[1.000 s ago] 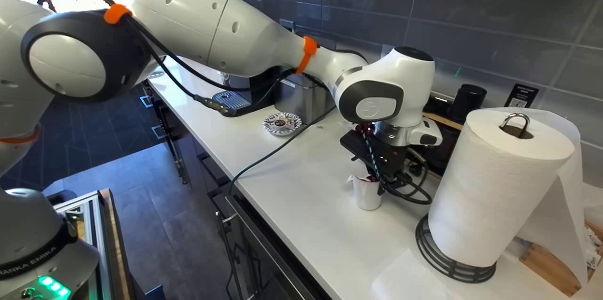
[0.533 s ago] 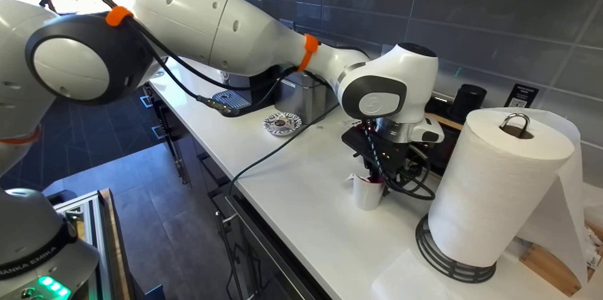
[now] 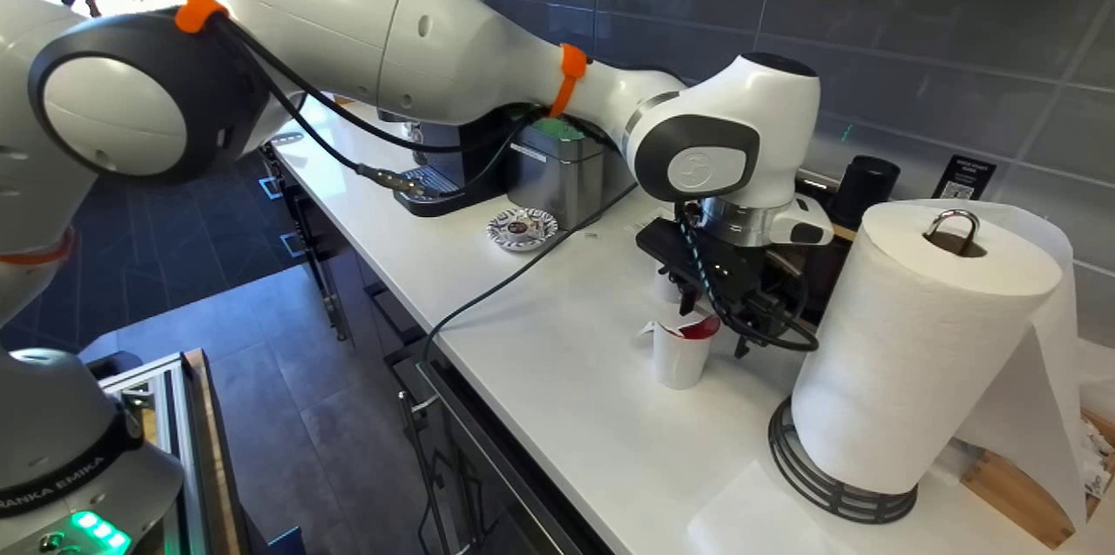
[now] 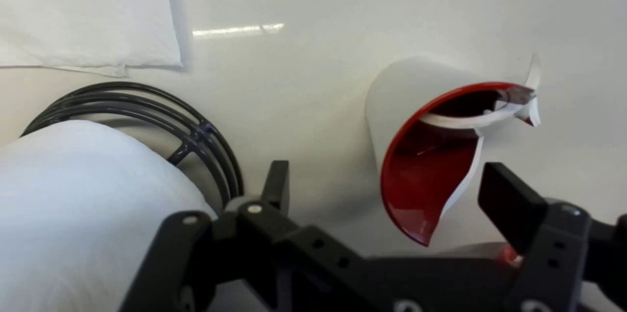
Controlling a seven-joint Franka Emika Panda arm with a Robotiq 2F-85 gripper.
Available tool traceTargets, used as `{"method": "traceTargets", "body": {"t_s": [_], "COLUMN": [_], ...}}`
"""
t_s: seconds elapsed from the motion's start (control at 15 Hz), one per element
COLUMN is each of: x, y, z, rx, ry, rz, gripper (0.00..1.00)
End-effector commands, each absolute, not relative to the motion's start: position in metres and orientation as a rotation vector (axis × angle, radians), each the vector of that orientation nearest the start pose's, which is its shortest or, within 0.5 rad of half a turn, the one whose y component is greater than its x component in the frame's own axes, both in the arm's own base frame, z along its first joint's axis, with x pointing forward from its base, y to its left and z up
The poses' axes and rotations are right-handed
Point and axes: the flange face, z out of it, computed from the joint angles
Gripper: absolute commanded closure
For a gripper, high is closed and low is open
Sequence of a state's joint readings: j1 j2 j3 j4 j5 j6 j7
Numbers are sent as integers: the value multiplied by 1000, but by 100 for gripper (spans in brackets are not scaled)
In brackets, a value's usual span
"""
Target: Move the broken mug to the right.
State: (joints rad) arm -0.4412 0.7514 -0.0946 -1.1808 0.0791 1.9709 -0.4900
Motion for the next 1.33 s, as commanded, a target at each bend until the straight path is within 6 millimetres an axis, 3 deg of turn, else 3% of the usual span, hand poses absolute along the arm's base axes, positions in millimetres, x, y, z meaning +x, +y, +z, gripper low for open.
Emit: {"method": "traceTargets", "body": {"t_s": [0.0, 0.47, 0.8, 1.07, 1.27], "x": [645, 597, 566, 525, 482], "y": [-358, -327, -297, -288, -291], "z": [371, 416, 441, 449, 442], "rx": [-3144, -3109, -3015, -2929, -2848], "ry": [50, -122, -208, 11, 248], "rz": [-89, -223, -519, -739, -896], "gripper": [0, 0, 0, 0, 0]}}
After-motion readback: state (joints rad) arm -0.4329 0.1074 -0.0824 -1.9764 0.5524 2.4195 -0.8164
